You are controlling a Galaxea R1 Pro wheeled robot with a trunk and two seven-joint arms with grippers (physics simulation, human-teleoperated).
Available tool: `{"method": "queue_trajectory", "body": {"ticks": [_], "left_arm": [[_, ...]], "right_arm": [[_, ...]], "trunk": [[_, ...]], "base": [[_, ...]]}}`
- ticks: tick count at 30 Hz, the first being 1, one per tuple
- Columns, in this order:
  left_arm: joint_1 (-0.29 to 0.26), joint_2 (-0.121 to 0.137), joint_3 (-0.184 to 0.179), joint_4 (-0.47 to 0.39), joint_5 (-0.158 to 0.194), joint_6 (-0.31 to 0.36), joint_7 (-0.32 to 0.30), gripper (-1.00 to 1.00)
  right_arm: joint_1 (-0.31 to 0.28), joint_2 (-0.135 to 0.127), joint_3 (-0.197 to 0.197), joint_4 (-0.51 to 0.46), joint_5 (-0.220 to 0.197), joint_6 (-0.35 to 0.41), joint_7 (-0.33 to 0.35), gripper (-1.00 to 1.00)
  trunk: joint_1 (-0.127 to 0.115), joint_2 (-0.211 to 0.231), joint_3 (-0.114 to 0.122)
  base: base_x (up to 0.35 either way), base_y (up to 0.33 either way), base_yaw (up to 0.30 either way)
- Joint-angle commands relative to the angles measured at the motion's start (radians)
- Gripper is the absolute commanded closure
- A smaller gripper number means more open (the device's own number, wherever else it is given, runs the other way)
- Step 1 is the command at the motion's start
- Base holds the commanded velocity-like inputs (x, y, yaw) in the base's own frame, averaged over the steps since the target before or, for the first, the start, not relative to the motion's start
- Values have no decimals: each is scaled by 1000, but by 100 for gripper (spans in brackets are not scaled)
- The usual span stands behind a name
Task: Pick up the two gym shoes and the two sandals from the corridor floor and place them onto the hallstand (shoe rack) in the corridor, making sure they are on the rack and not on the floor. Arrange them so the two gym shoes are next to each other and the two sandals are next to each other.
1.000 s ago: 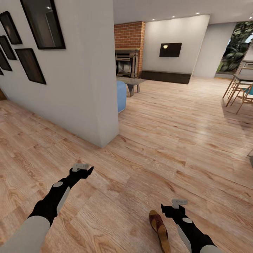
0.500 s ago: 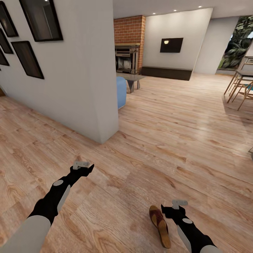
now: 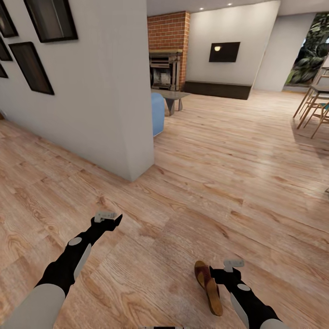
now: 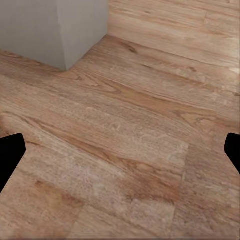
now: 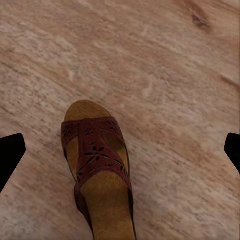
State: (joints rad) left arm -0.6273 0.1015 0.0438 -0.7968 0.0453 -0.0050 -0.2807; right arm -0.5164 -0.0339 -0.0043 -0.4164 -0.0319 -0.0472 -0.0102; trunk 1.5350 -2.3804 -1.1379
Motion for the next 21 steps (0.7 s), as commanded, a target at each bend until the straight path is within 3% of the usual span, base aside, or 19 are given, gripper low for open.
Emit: {"method": "queue_trajectory", "body": {"ticks": [1,17,21], "left_arm": [[2,0,2,0,4,-14,-5,-100],[3,2,-1,-104,0,-14,-3,-100],[3,2,-1,-108,0,-11,-3,-100]], "right_arm": [[0,0,0,1,-3,-3,-1,-100],[-1,0,0,-1,-5,-3,-1,-100],[-1,0,0,-1,-5,-3,-1,-100]], "trunk": [[4,-8,-6],[65,-120,-81],[67,-120,-102]], "base": [[0,0,0],[0,0,9],[0,0,104]]}}
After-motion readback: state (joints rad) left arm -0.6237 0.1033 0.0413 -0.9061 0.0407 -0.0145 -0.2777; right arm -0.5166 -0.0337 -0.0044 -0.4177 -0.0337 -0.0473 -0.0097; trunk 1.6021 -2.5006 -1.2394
